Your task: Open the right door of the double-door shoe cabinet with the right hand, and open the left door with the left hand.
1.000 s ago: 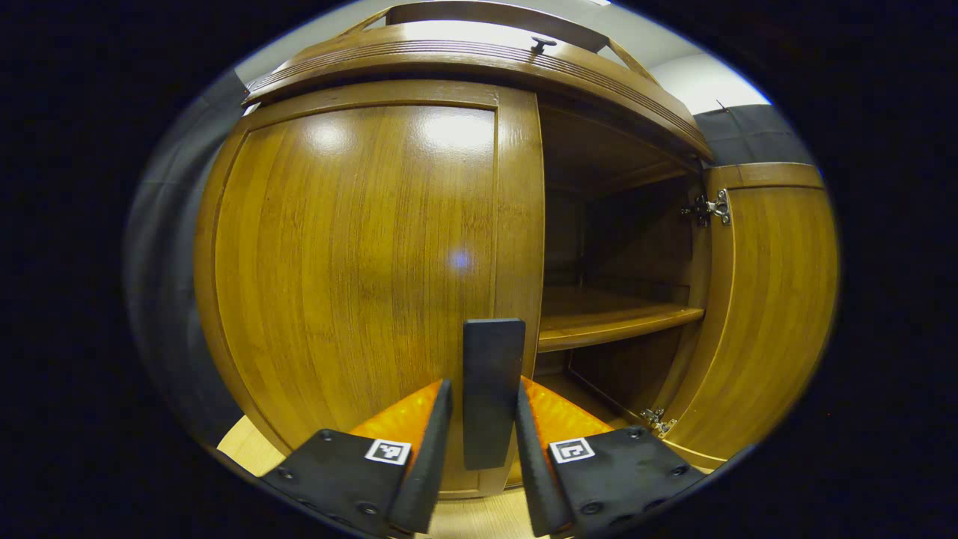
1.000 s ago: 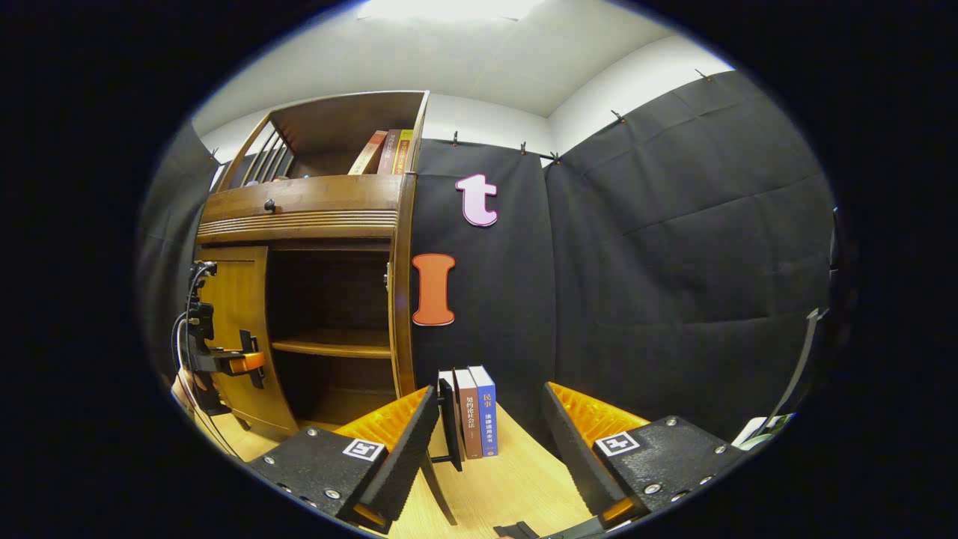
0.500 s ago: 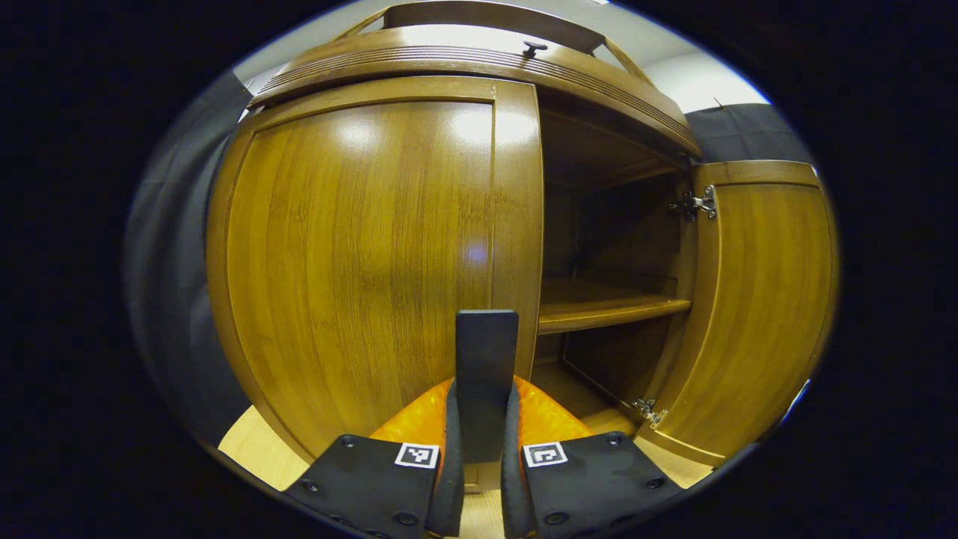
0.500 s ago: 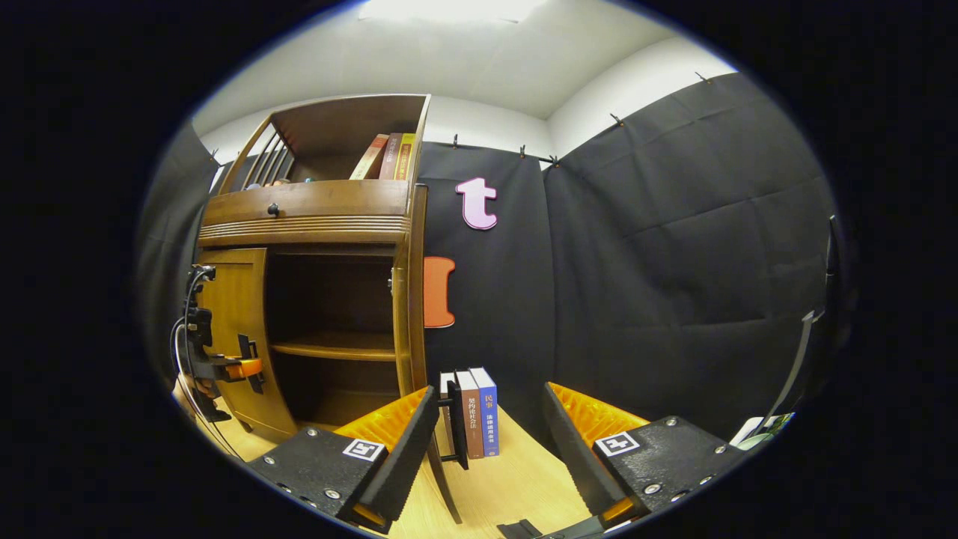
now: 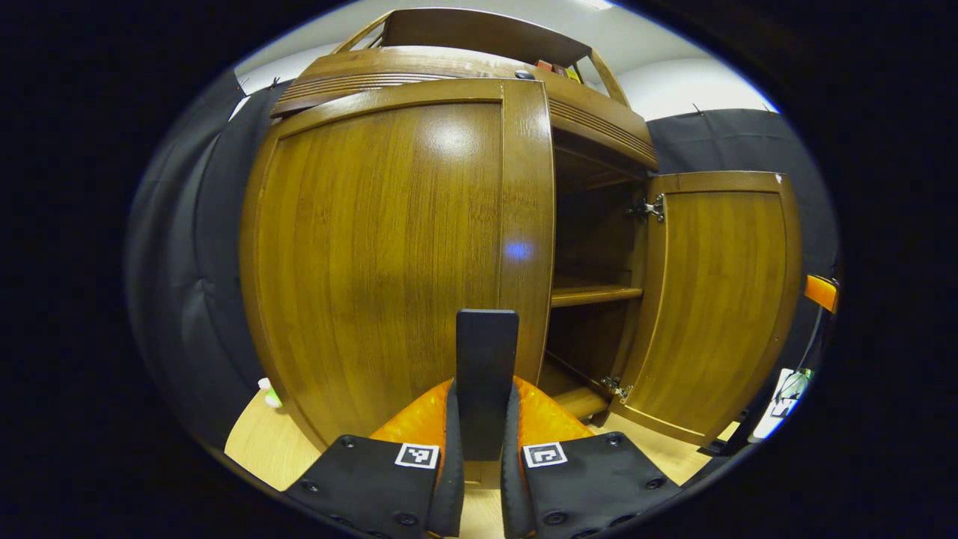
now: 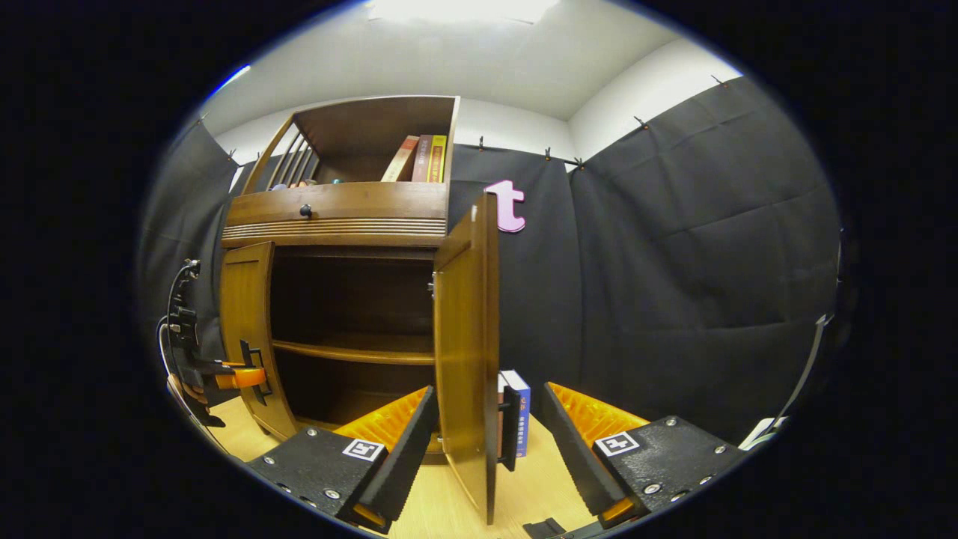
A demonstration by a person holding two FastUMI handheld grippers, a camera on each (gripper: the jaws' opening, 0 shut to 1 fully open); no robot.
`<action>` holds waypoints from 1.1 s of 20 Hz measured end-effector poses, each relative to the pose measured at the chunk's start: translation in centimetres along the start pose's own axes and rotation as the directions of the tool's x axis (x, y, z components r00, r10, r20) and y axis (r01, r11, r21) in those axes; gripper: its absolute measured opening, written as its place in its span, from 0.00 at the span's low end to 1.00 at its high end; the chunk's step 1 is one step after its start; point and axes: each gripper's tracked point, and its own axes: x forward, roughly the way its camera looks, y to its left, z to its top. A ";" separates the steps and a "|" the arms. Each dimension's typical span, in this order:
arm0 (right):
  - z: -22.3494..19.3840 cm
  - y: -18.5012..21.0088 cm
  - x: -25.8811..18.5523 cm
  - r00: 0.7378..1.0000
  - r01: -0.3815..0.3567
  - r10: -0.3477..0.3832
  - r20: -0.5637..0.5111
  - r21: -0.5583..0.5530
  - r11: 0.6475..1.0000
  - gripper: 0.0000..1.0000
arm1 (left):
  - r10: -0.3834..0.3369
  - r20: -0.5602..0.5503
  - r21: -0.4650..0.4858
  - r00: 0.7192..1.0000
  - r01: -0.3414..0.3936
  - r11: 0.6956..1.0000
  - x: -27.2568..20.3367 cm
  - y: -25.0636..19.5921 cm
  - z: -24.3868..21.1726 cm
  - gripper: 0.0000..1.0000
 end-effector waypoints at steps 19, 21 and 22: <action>0.4 8.8 0.4 0.986 -0.169 0.169 -0.007 0.020 0.985 0.97 | 0.028 0.023 -0.010 0.999 -0.027 1.000 -10.6 4.4 -0.4 0.27; 0.3 9.5 0.4 0.983 -0.184 0.184 -0.008 0.016 0.983 0.98 | 0.043 0.026 -0.012 0.999 -0.043 0.999 -11.7 5.3 -0.4 0.28; 0.3 9.8 0.4 0.982 -0.190 0.190 -0.009 0.016 0.982 0.98 | 0.054 0.026 -0.010 0.998 -0.054 0.999 -12.1 5.9 -0.4 0.28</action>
